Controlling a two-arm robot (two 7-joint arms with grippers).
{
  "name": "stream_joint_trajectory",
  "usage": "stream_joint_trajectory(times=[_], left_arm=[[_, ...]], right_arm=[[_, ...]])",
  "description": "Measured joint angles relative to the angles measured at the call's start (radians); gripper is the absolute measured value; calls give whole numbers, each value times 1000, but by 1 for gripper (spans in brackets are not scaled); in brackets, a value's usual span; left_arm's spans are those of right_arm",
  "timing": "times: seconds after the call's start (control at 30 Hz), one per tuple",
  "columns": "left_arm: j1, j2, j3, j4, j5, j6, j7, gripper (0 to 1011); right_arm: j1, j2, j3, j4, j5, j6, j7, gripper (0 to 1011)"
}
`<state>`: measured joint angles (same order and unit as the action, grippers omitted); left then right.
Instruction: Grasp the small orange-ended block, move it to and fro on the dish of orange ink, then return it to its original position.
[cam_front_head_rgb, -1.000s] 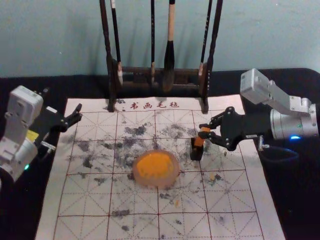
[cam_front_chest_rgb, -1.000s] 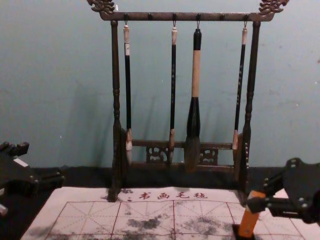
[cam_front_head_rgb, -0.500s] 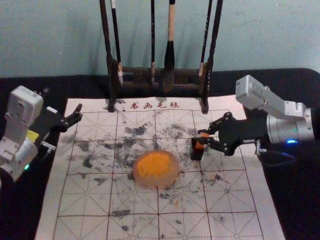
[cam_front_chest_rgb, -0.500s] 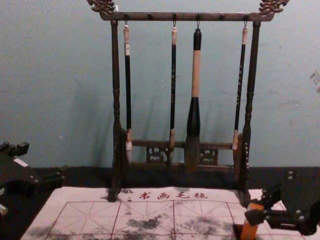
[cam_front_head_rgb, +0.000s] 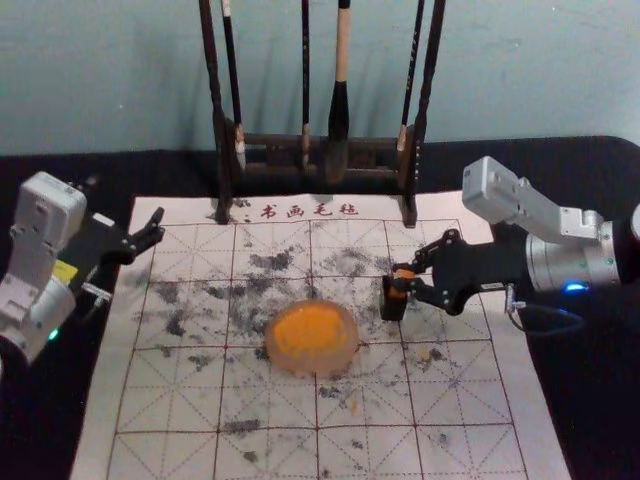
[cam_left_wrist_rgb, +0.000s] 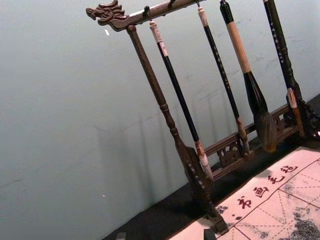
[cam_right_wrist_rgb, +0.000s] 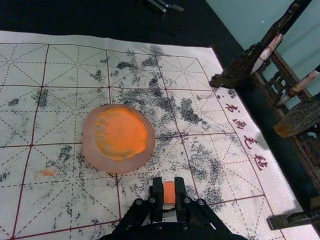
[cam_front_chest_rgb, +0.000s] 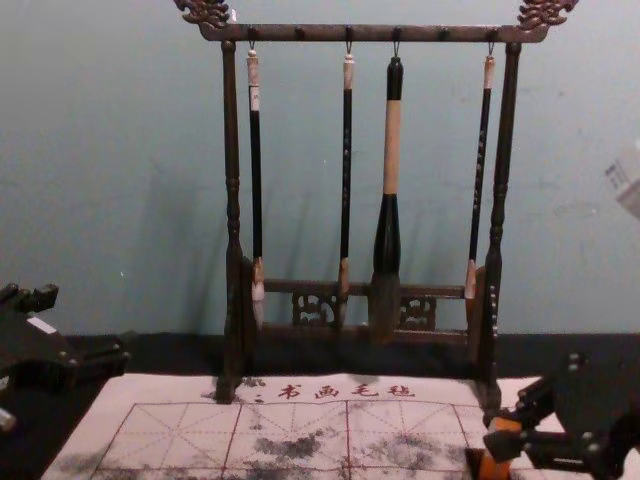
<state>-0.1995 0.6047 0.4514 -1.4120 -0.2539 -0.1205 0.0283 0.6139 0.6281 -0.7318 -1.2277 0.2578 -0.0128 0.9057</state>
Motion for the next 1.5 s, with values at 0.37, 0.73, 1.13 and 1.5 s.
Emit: stream_joint_trajectory(times=[0.37,0.73,1.13,1.5], left_arm=[[0,0,0,0,0,0,0,1001],[0,0,0,0,0,0,0,1001],[0,0,0,0,0,0,0,1001],[0,0,0,0,0,0,0,1001]], right_arm=[[-1,1,0,-1,1,0,0,134],[-1,2,0,-2,2,0,0,375],[-1,2,1,-3,3,0,0,759],[-1,2,1,-3,3,0,0,1000]])
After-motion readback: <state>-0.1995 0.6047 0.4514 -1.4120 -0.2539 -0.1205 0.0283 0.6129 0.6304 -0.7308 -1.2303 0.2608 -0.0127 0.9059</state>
